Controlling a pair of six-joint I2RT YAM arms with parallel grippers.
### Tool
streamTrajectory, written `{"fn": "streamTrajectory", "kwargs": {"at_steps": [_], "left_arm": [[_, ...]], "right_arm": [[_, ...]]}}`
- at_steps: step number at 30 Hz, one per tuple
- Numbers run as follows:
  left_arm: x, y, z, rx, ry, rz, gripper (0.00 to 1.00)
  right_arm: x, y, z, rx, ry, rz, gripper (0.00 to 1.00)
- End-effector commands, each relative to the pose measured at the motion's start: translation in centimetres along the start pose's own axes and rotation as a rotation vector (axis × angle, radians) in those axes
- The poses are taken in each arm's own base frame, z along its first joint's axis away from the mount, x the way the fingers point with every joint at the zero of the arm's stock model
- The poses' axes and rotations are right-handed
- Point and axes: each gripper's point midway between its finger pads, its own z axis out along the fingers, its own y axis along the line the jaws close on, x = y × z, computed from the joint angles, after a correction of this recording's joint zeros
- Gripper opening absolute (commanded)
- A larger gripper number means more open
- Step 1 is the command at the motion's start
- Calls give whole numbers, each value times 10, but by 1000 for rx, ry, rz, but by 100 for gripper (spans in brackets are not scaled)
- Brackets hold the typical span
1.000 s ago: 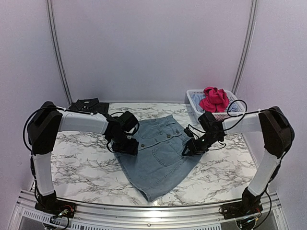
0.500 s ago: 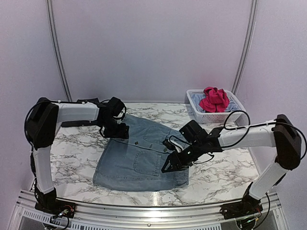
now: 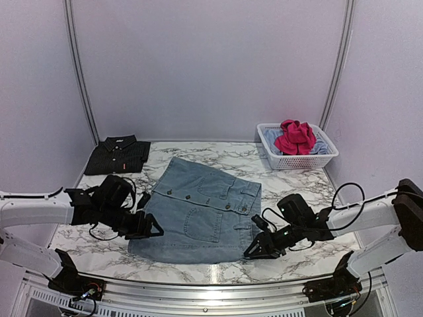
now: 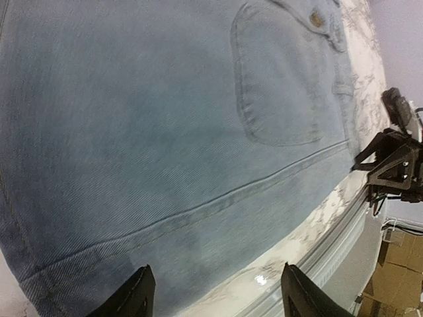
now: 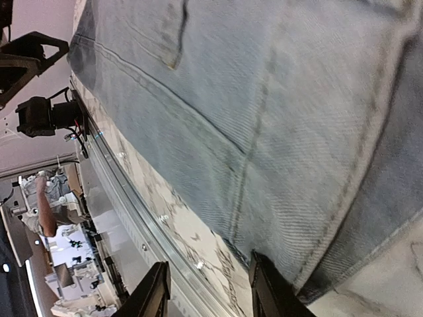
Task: Fold and stack the mixed laundry pile
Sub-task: Rotate the flattened skirt at the center of the board, then pick up the flattened skirt from the center of the board.
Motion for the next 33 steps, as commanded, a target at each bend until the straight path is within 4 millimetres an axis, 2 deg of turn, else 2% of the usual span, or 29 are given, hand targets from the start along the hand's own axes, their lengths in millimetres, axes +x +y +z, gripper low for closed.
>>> {"fn": "streamTrajectory", "kwargs": {"at_steps": [1, 5, 8, 9, 11, 13, 15, 19, 23, 26, 33], "left_arm": [[26, 16, 12, 77, -4, -169, 67], [50, 62, 23, -26, 16, -274, 63], [52, 84, 20, -78, 3, -340, 62], [51, 86, 17, -92, 3, -344, 62], [37, 76, 5, -89, -32, -306, 65], [24, 64, -11, -83, -78, -282, 68], [20, 58, -26, -88, -104, -286, 70], [38, 58, -41, -84, -74, -421, 67], [59, 67, -54, -100, -73, -501, 61], [71, 74, -56, -128, -54, -531, 61], [92, 92, -42, -199, -2, -549, 61]], "right_arm": [[2, -4, -3, -90, -55, 81, 39], [13, -42, -9, -7, -80, 155, 36], [9, -54, -18, 30, -119, 180, 34], [4, -53, -21, 33, -133, 175, 34], [-4, -47, -27, 44, -147, 151, 33], [-10, -35, -36, 54, -155, 119, 33], [-15, -21, -49, 52, -189, 103, 33], [-8, -8, -71, 47, -247, 138, 36], [-1, -13, -79, 75, -279, 167, 43], [5, -23, -73, 109, -247, 182, 44], [7, -37, -53, 159, -185, 150, 51]]}}
